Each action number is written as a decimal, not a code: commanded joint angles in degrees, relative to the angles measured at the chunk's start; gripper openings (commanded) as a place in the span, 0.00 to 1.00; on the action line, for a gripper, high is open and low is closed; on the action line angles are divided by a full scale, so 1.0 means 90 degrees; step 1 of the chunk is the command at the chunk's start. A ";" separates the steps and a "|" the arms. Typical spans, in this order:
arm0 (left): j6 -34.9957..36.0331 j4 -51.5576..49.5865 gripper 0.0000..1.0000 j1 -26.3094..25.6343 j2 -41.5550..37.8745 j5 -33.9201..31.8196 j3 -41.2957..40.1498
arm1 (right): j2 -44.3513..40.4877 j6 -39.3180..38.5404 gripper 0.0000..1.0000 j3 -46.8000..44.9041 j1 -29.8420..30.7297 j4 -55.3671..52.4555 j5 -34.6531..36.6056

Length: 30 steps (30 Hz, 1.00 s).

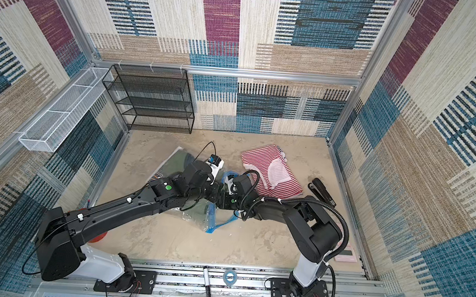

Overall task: Take the tank top out of the vacuum bag
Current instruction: Take out the tank top from the vacuum bag.

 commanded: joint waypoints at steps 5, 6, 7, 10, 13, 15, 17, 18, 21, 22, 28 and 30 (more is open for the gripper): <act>-0.0041 -0.0041 0.00 -0.0001 0.0006 -0.0106 0.0089 | 0.0001 -0.0211 0.52 0.0080 -0.0009 -0.0266 0.0039; -0.0031 -0.0044 0.00 -0.0001 -0.0003 -0.0105 0.0079 | -0.0017 -0.0192 0.53 0.0061 -0.0017 -0.0244 0.0047; -0.0034 -0.0046 0.00 0.0000 -0.0004 -0.0101 0.0070 | -0.0018 -0.0182 0.52 0.0054 -0.0017 -0.0237 0.0080; -0.0031 -0.0059 0.00 -0.0004 -0.0024 -0.0119 0.0050 | 0.0117 -0.0174 0.50 0.0169 -0.0016 -0.0302 0.0116; -0.0023 -0.0094 0.00 0.0000 -0.0024 -0.0125 0.0060 | 0.0177 -0.0177 0.50 0.0201 -0.0043 -0.0238 0.0099; -0.0012 -0.0091 0.00 -0.0005 -0.0024 -0.0131 0.0060 | 0.0196 -0.0174 0.49 0.0244 -0.0032 -0.0227 0.0128; -0.0021 -0.0088 0.00 -0.0001 -0.0004 -0.0103 0.0060 | 0.0259 -0.0218 0.48 0.0330 -0.0046 -0.0262 0.0119; -0.0029 -0.0074 0.00 -0.0001 0.0001 -0.0089 0.0060 | 0.0301 -0.0234 0.48 0.0396 -0.0035 -0.0293 0.0106; -0.0041 -0.0022 0.00 -0.0001 0.0006 -0.0047 0.0041 | 0.0430 -0.0288 0.44 0.0544 -0.0040 -0.0325 0.0049; -0.0041 -0.0007 0.00 -0.0001 0.0013 -0.0029 0.0040 | 0.0444 -0.0289 0.42 0.0554 -0.0035 -0.0306 0.0030; -0.0041 0.0105 0.00 0.0000 0.0062 0.0070 -0.0008 | 0.0523 -0.0368 0.29 0.0702 -0.0039 -0.0349 0.0014; -0.0046 0.0131 0.00 -0.0001 0.0076 0.0091 0.0001 | 0.0597 -0.0403 0.18 0.0754 -0.0032 -0.0316 -0.0046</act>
